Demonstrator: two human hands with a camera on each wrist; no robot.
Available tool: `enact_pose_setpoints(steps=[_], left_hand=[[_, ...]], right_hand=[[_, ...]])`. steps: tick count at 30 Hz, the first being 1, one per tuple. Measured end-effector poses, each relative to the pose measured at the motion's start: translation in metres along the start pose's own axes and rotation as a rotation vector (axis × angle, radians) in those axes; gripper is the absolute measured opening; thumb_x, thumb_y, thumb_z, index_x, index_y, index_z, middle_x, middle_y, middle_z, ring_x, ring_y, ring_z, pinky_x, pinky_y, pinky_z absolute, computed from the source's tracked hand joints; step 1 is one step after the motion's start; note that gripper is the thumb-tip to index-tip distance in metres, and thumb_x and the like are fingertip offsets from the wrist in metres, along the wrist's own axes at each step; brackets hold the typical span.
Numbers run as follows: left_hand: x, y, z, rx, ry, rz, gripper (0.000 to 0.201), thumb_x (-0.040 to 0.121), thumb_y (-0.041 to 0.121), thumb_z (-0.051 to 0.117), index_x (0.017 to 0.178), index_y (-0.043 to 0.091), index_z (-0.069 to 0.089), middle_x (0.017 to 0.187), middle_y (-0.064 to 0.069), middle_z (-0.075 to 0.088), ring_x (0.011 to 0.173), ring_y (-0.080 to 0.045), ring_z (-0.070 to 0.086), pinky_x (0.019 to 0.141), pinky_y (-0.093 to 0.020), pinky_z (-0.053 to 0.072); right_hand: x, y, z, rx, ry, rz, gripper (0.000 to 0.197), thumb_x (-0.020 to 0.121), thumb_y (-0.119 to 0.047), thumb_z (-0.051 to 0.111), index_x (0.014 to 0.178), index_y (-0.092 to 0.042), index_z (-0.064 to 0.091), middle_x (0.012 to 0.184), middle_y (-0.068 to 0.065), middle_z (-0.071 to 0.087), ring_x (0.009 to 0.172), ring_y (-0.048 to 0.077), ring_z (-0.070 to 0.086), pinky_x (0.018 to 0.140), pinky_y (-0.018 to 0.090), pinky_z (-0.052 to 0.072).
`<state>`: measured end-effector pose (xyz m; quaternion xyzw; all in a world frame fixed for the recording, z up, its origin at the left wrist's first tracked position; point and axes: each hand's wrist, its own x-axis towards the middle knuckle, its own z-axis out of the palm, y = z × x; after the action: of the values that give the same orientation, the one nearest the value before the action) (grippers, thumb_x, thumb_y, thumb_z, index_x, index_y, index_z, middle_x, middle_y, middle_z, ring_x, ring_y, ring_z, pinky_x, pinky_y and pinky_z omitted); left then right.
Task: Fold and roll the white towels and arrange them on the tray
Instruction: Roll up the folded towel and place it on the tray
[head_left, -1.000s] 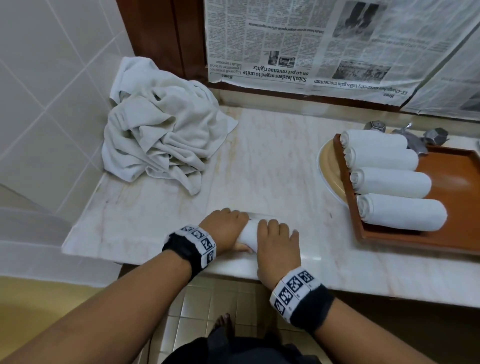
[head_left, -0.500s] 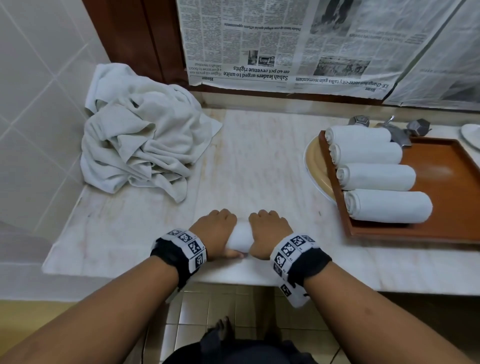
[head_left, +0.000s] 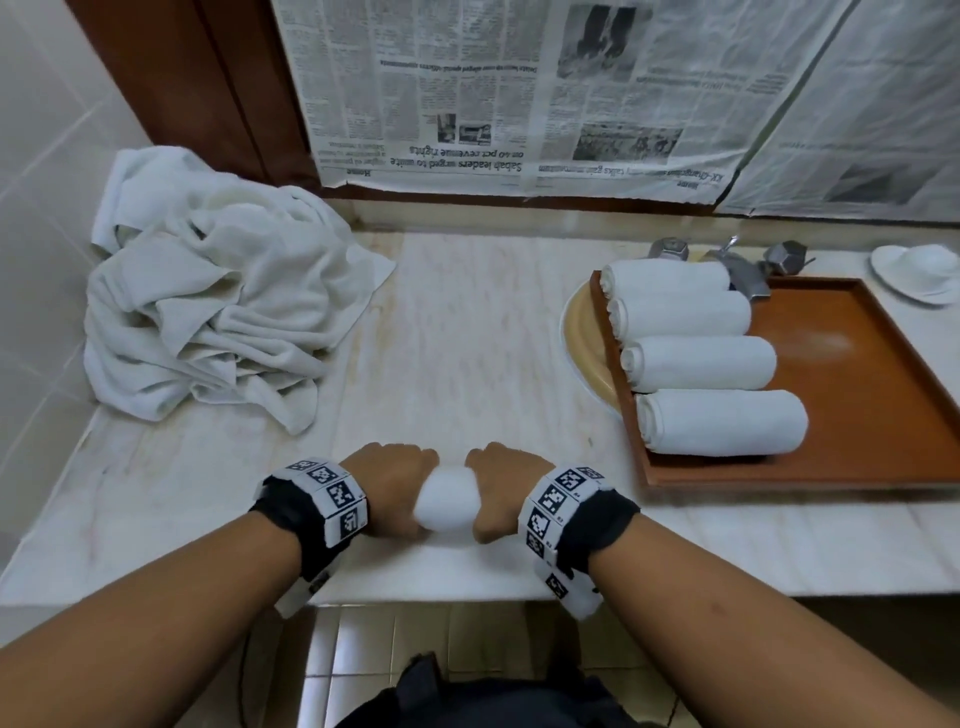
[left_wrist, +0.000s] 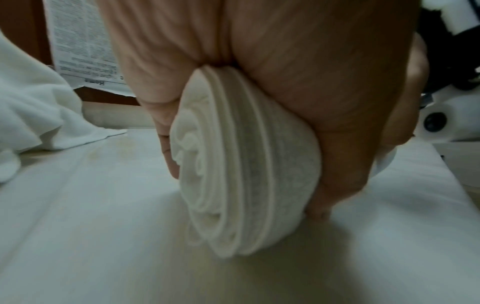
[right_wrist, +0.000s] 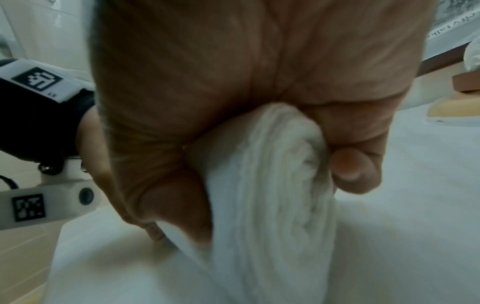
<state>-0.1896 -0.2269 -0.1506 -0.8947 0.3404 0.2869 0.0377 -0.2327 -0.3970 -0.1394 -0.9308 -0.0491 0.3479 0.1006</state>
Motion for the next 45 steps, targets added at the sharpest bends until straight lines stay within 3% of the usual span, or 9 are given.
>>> enact_pose_setpoints(steps=[4,7,14,20,24,30,35,39,45], left_hand=[[0.008,0.03,-0.055,0.143,0.051,0.035,0.048,0.077,0.05,0.067,0.118,0.033,0.05,0.114,0.009,0.063,0.102,-0.018,0.062,0.077,-0.026,0.038],[0.021,0.066,-0.115,0.24,0.215,0.054,0.048,0.075,0.044,0.065,0.12,0.033,0.051,0.113,0.007,0.064,0.1,-0.02,0.064,0.076,-0.029,0.042],[0.104,0.225,-0.221,0.379,0.551,0.1,0.043,0.072,0.038,0.065,0.109,0.021,0.053,0.102,-0.003,0.062,0.088,-0.03,0.061,0.074,-0.036,0.039],[0.19,0.345,-0.23,0.346,0.624,0.089,0.057,0.075,0.035,0.07,0.124,0.015,0.047,0.115,-0.007,0.058,0.102,-0.032,0.056,0.086,-0.041,0.04],[0.211,0.377,-0.21,0.372,0.626,0.104,0.048,0.076,0.027,0.067,0.118,0.014,0.048,0.115,-0.008,0.056,0.101,-0.031,0.053,0.083,-0.04,0.037],[0.19,0.376,-0.198,0.419,0.76,0.218,0.051,0.068,0.02,0.071,0.116,0.008,0.057,0.101,-0.01,0.06,0.083,-0.032,0.054,0.073,-0.041,0.042],[0.151,0.365,-0.18,0.459,0.889,0.199,0.04,0.074,0.014,0.058,0.113,0.005,0.06,0.095,-0.011,0.06,0.076,-0.031,0.052,0.071,-0.041,0.038],[0.124,0.352,-0.151,0.463,0.913,0.173,0.042,0.076,0.015,0.058,0.116,0.003,0.06,0.094,-0.011,0.06,0.076,-0.032,0.051,0.073,-0.043,0.04],[0.097,0.333,-0.106,0.397,1.011,0.117,0.038,0.093,0.017,0.036,0.119,0.003,0.061,0.097,-0.012,0.062,0.077,-0.034,0.055,0.074,-0.045,0.043]], right_hand=[[-0.02,0.031,-0.034,0.0,0.036,-0.044,0.048,0.071,-0.031,0.078,0.111,-0.017,0.055,0.102,0.002,0.064,0.078,0.02,0.065,0.072,0.033,0.058],[-0.05,0.078,-0.083,-0.013,0.16,-0.078,0.06,0.072,-0.035,0.079,0.123,-0.017,0.051,0.11,0.002,0.061,0.091,0.023,0.065,0.074,0.034,0.056],[-0.135,0.264,-0.162,-0.026,0.474,0.033,0.06,0.066,-0.037,0.076,0.117,-0.028,0.045,0.102,-0.004,0.059,0.092,0.022,0.056,0.071,0.034,0.05],[-0.162,0.397,-0.159,-0.092,0.541,0.115,0.053,0.061,-0.043,0.069,0.109,-0.036,0.049,0.101,-0.009,0.06,0.094,0.023,0.056,0.074,0.039,0.053],[-0.154,0.441,-0.133,-0.058,0.455,0.073,0.088,0.057,-0.048,0.078,0.135,-0.037,0.04,0.116,-0.004,0.049,0.104,0.024,0.052,0.087,0.043,0.05],[-0.15,0.445,-0.143,-0.068,0.245,-0.079,0.144,0.042,-0.081,0.077,0.154,-0.042,-0.005,0.162,-0.008,0.013,0.144,0.026,0.022,0.116,0.053,0.025],[-0.152,0.417,-0.151,0.219,0.122,-0.436,0.1,0.057,-0.042,0.095,0.135,-0.035,0.034,0.119,-0.024,0.051,0.106,-0.014,0.048,0.083,0.005,0.036],[-0.147,0.387,-0.132,0.242,0.062,-0.488,0.094,0.053,-0.05,0.093,0.131,-0.032,0.044,0.123,-0.017,0.057,0.114,0.002,0.054,0.101,0.028,0.046],[-0.155,0.349,-0.104,-0.002,0.176,-0.394,0.088,0.061,-0.052,0.085,0.13,-0.026,0.037,0.112,-0.007,0.059,0.094,0.015,0.057,0.081,0.033,0.05]])
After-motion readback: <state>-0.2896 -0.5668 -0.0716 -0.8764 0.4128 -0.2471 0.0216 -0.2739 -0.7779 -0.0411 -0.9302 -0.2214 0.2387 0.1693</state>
